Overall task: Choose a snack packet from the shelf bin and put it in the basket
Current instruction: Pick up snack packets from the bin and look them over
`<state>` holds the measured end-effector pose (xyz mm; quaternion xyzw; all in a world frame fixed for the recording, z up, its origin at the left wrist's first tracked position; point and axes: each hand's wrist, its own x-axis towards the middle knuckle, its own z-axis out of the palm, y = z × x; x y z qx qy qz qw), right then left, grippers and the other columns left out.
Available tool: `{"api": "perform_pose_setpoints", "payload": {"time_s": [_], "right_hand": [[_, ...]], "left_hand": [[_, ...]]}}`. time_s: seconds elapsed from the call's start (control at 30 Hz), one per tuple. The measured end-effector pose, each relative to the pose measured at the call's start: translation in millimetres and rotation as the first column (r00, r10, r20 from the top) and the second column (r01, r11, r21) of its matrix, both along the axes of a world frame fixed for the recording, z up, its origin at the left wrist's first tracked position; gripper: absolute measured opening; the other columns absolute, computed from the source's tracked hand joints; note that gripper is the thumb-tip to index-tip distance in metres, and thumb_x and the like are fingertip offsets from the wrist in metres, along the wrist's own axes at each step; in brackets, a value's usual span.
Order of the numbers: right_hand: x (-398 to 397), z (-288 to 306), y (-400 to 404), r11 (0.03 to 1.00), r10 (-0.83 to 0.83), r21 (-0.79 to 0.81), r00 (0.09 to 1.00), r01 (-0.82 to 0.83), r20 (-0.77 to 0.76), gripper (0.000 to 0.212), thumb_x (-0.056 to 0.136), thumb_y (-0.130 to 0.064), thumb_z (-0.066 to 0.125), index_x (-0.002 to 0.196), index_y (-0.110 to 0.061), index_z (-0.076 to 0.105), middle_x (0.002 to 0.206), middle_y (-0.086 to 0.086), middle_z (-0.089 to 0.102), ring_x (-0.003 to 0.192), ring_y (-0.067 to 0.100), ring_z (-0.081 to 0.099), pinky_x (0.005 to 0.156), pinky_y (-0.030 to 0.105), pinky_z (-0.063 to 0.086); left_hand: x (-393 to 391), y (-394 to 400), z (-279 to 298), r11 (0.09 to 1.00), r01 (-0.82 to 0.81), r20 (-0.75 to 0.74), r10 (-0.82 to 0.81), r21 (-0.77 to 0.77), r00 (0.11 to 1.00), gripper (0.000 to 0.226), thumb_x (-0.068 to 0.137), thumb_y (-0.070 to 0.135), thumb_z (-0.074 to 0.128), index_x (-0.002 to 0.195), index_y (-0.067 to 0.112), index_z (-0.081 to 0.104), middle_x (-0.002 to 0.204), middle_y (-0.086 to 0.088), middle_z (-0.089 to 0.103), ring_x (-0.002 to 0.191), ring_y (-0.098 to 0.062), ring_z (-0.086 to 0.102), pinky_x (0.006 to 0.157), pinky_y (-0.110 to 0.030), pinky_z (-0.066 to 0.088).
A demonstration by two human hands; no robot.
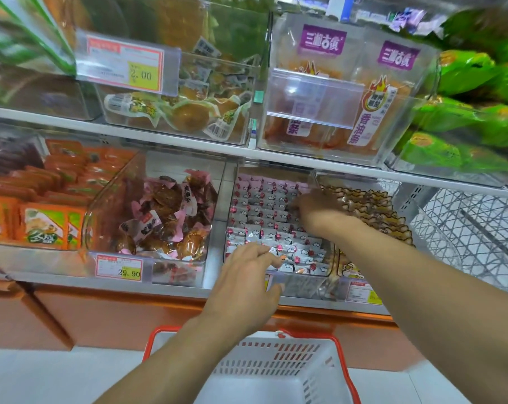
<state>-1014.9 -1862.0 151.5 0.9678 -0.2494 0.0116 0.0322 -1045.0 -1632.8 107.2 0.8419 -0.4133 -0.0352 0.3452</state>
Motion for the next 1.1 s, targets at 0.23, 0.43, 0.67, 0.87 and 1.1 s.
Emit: {"api": "perform_pose_setpoints", "payload": {"time_s": [0.23, 0.43, 0.67, 0.87, 1.1], "right_hand": [[26, 3, 1, 0.998, 0.056, 0.03, 0.98, -0.063, 0.191, 0.022, 0.098, -0.019, 0.059, 0.111, -0.028, 0.073, 0.127, -0.001, 0.069, 0.12, 0.021, 0.062, 0.12, 0.047, 0.032], [30, -10, 5, 0.966, -0.024, 0.254, 0.961, -0.049, 0.275, 0.027, 0.099, -0.018, 0.056, 0.077, -0.033, 0.064, 0.1, -0.012, 0.071, 0.105, 0.017, 0.067, 0.107, 0.04, 0.044], [17, 11, 12, 0.844, -0.46, 0.532, 0.61, 0.075, 0.645, 0.019, 0.104, -0.014, 0.048, 0.101, -0.004, 0.064, 0.102, 0.014, 0.07, 0.085, 0.024, 0.065, 0.074, 0.034, 0.055], [-58, 10, 61, 0.649, -0.605, 0.722, 0.411, -0.241, 0.681, 0.01, 0.103, -0.032, 0.057, 0.097, -0.024, 0.057, 0.095, 0.007, 0.069, 0.083, 0.022, 0.064, 0.071, 0.04, 0.051], [-120, 11, 104, 0.16, -0.732, 0.85, 0.518, -0.502, 0.443, 0.018, 0.096, -0.02, 0.065, 0.101, -0.003, 0.067, 0.082, 0.004, 0.077, 0.072, 0.012, 0.068, 0.069, 0.02, 0.057]], "left_hand": [[2, 2, -1, 1.0, 0.023, -0.032, -0.023, 0.017, 0.999, 0.042, 0.093, 0.037, 0.069, 0.132, 0.034, 0.056, 0.149, 0.015, 0.038, 0.141, -0.001, 0.021, 0.107, -0.013, 0.011], [3, 2, 3, 1.0, -0.004, -0.082, 0.004, 0.004, 0.997, 0.043, 0.092, 0.039, 0.07, 0.132, 0.039, 0.054, 0.153, 0.019, 0.032, 0.142, 0.0, 0.024, 0.108, -0.017, 0.016], [4, 1, 7, 1.0, -0.024, -0.112, 0.023, -0.016, 0.993, 0.039, 0.093, 0.04, 0.069, 0.129, 0.041, 0.055, 0.151, 0.02, 0.034, 0.139, 0.002, 0.027, 0.107, -0.018, 0.016], [0, 4, 25, 0.893, -0.274, -0.355, 0.142, -0.356, 0.924, 0.034, 0.094, 0.027, 0.07, 0.123, 0.039, 0.057, 0.126, 0.023, 0.055, 0.111, 0.013, 0.049, 0.1, -0.013, 0.037], [-1, 20, 40, 0.877, -0.338, -0.69, 0.009, -0.343, 0.724, 0.021, 0.089, 0.043, 0.072, 0.107, 0.032, 0.072, 0.103, 0.016, 0.075, 0.092, 0.002, 0.069, 0.077, -0.018, 0.056]]}}
